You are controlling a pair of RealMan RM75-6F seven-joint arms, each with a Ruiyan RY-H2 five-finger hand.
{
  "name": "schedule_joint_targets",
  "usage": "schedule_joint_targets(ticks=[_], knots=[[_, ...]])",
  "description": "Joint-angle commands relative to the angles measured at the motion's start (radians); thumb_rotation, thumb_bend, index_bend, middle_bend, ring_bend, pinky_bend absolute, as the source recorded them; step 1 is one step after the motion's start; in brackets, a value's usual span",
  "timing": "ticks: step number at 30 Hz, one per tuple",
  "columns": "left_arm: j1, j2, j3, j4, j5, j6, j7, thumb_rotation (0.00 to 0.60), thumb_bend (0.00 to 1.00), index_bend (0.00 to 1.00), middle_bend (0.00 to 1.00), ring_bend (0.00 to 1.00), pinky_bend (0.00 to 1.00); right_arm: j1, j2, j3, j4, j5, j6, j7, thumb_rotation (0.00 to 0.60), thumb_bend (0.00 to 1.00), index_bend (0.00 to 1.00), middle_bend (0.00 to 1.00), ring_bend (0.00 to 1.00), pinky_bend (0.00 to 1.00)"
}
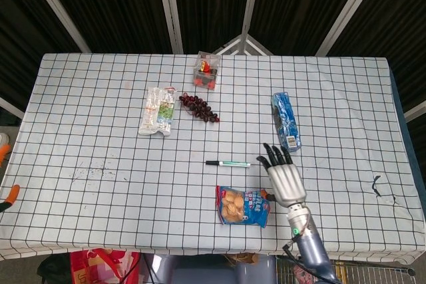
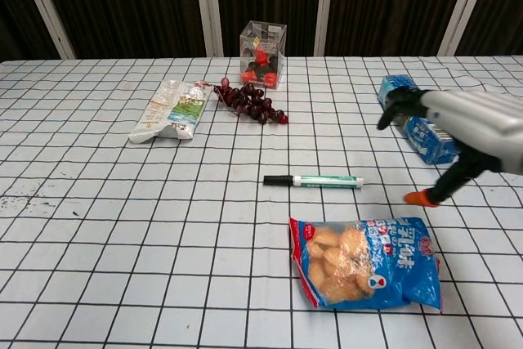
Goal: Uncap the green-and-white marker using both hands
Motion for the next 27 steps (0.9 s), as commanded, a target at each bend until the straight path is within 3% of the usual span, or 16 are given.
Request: schedule_joint_targets(ticks=[1,13,27], knots=[[0.003,0.000,-0.001,0.012,-0.007,-0.001,-0.008,0.600,0.47,0.00,0.00,0.00,0.03,0.106,-0.128,0.059,0.053,0.112,-0.013,-0.121,0.600,0.19,0.29,0.02,0.06,0.05],[-0.012,-0.025,-0.005,0.053,-0.030,-0.042,-0.001,0.600,0.47,0.00,0.00,0.00,0.03,0.226,-0.216,0.142,0.173,0.310,-0.004,-0.173,0.600,0.28,0.40,0.02,0.06,0.05],[-0.018,-0.038,-0.009,0.055,-0.042,-0.052,0.027,0.600,0.47,0.00,0.00,0.00,0.03,0.252,-0.215,0.109,0.285,0.359,-0.036,-0.067,0.600,0.29,0.42,0.02,0.06,0.05]])
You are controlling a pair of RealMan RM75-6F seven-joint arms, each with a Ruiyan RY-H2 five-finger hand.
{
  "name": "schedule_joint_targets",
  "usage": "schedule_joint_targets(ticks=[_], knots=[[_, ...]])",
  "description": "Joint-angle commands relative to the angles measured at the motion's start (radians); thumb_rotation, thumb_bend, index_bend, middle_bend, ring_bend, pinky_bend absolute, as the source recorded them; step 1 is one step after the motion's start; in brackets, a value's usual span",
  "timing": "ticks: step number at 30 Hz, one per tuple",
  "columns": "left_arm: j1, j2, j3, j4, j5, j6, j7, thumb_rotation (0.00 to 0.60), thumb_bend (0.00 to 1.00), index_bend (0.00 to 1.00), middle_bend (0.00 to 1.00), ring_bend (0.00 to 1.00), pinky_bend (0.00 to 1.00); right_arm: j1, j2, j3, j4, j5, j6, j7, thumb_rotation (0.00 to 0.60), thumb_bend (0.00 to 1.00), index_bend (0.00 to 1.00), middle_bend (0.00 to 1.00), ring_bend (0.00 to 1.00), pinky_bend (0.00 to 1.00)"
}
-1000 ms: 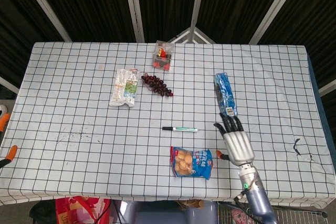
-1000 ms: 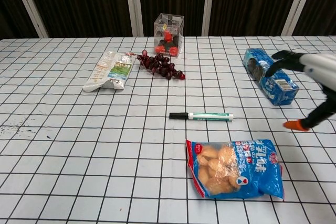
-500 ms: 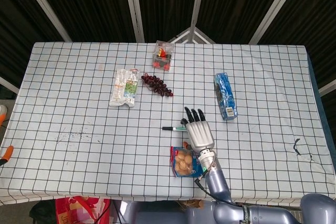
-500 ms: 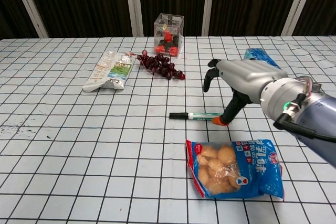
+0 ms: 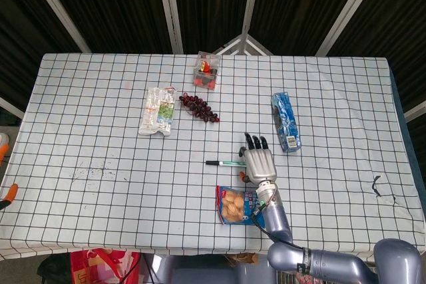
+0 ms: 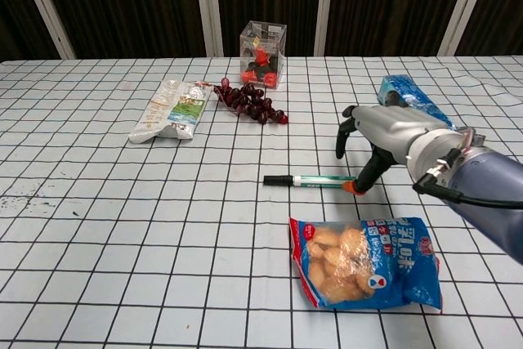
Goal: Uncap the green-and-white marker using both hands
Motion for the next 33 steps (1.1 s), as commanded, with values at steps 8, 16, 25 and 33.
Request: schedule_joint_targets(ticks=[8,16,25,33], knots=[[-0.008,-0.008,0.002,-0.010,0.000,-0.013,0.032,0.600,0.47,0.00,0.00,0.00,0.03,0.028,-0.020,-0.022,0.047,0.000,-0.013,0.042,0.600,0.29,0.44,0.02,0.06,0.05],[-0.016,-0.017,-0.002,0.001,-0.018,-0.032,0.039,0.600,0.47,0.00,0.00,0.00,0.03,0.060,-0.041,-0.018,0.105,0.030,-0.028,0.053,0.600,0.30,0.47,0.02,0.06,0.05],[-0.025,-0.027,-0.004,0.008,-0.027,-0.048,0.051,0.600,0.47,0.00,0.00,0.00,0.03,0.075,-0.039,-0.013,0.145,0.061,-0.041,0.072,0.600,0.33,0.49,0.02,0.06,0.05],[-0.027,-0.031,-0.003,0.003,-0.029,-0.049,0.067,0.600,0.47,0.00,0.00,0.00,0.03,0.079,-0.036,-0.023,0.165,0.070,-0.052,0.098,0.600,0.33,0.50,0.02,0.06,0.05]])
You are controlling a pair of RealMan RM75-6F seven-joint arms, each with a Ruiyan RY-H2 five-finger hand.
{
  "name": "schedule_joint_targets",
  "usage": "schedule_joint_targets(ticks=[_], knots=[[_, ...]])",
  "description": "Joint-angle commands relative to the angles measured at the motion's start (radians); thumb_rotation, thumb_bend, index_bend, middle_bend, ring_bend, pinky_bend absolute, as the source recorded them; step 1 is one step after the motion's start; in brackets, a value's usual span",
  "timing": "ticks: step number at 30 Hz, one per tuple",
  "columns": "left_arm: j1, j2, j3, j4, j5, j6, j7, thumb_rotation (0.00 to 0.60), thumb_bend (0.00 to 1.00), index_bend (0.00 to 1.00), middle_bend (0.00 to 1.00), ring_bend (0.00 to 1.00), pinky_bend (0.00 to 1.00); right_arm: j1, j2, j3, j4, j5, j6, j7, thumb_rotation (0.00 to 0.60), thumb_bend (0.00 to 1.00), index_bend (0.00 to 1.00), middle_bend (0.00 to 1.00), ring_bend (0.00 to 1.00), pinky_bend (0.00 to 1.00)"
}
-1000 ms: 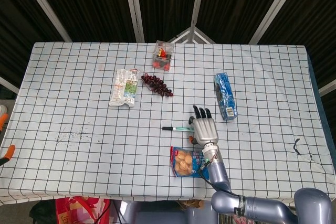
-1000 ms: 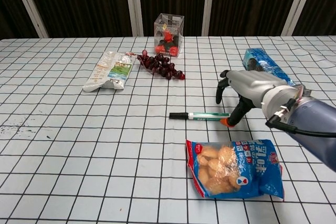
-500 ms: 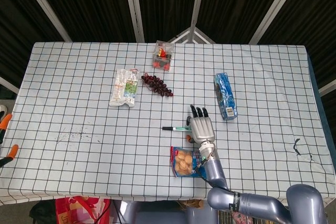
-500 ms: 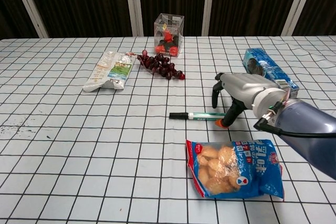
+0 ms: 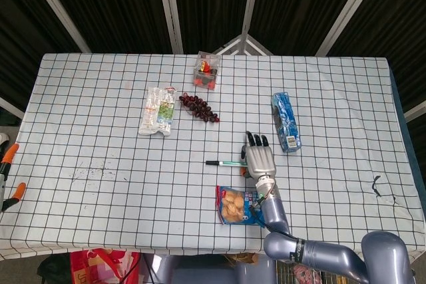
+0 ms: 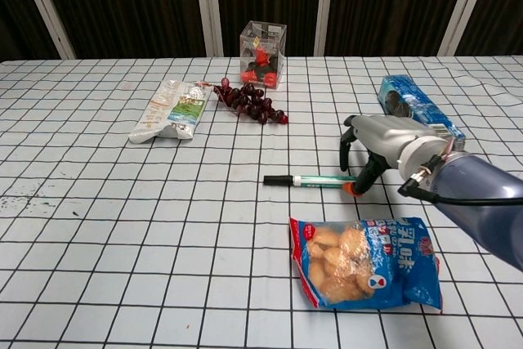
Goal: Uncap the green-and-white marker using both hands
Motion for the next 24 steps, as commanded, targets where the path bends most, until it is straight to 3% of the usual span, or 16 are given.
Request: schedule_joint_targets(ticks=[1,24], knots=[[-0.001,-0.001,0.000,-0.003,-0.001,-0.001,0.004,0.600,0.47,0.00,0.00,0.00,0.03,0.002,0.000,-0.004,0.006,0.000,-0.004,0.010,0.600,0.33,0.50,0.02,0.06,0.05],[-0.004,-0.004,-0.002,-0.021,-0.010,0.000,0.037,0.600,0.47,0.00,0.00,0.00,0.03,0.016,-0.016,-0.027,0.055,-0.006,-0.024,0.057,0.600,0.34,0.57,0.02,0.06,0.05]])
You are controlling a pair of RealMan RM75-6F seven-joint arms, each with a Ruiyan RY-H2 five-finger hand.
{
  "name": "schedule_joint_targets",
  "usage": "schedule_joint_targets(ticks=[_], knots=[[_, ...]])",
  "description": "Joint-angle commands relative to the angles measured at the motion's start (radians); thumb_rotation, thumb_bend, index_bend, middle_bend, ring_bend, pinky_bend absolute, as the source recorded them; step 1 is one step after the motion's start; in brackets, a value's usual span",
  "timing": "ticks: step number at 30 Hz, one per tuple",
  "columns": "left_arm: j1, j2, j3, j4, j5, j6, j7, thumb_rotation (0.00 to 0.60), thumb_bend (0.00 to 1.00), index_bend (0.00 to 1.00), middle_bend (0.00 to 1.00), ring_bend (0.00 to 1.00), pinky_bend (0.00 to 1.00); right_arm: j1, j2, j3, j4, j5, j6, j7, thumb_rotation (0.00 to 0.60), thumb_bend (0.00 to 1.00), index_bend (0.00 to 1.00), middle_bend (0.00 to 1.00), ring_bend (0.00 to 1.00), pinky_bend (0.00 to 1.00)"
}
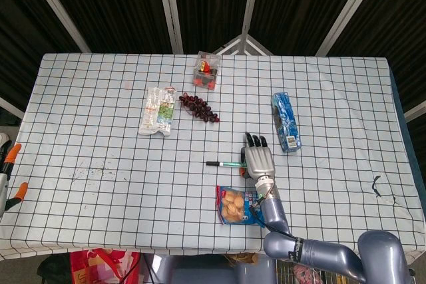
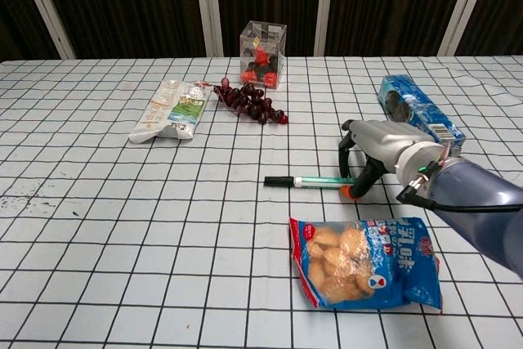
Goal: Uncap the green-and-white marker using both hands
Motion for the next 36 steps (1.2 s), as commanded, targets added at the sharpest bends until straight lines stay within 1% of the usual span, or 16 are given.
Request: schedule_joint_targets(ticks=[1,9,17,23,29,36], knots=[[0.000,0.000,0.000,-0.002,-0.001,0.000,0.003,0.600,0.47,0.00,0.00,0.00,0.03,0.001,-0.004,-0.004,0.009,0.000,-0.005,0.005,0.600,0.35,0.57,0.02,0.06,0.05],[-0.002,0.000,0.000,-0.009,-0.001,-0.001,0.015,0.600,0.47,0.00,0.00,0.00,0.03,0.004,-0.005,-0.008,0.015,-0.008,-0.007,0.015,0.600,0.37,0.58,0.02,0.06,0.05],[0.000,-0.002,0.002,-0.009,0.001,0.004,0.018,0.600,0.47,0.00,0.00,0.00,0.03,0.004,-0.008,-0.012,0.027,-0.009,-0.017,0.029,0.600,0.41,0.62,0.02,0.06,0.05],[0.002,-0.002,0.001,-0.008,0.001,0.009,0.014,0.600,0.47,0.00,0.00,0.00,0.03,0.003,-0.007,-0.015,0.033,-0.025,-0.021,0.048,0.600,0.43,0.68,0.02,0.06,0.05],[0.001,-0.004,0.002,-0.006,0.004,0.009,0.010,0.600,0.47,0.00,0.00,0.00,0.03,-0.007,0.010,-0.017,0.011,-0.054,-0.023,0.085,0.600,0.45,0.73,0.03,0.06,0.05],[0.001,-0.005,0.001,-0.006,0.008,0.014,0.005,0.600,0.47,0.00,0.00,0.00,0.03,-0.035,0.052,-0.022,-0.047,-0.109,-0.022,0.162,0.600,0.45,0.75,0.03,0.06,0.05]])
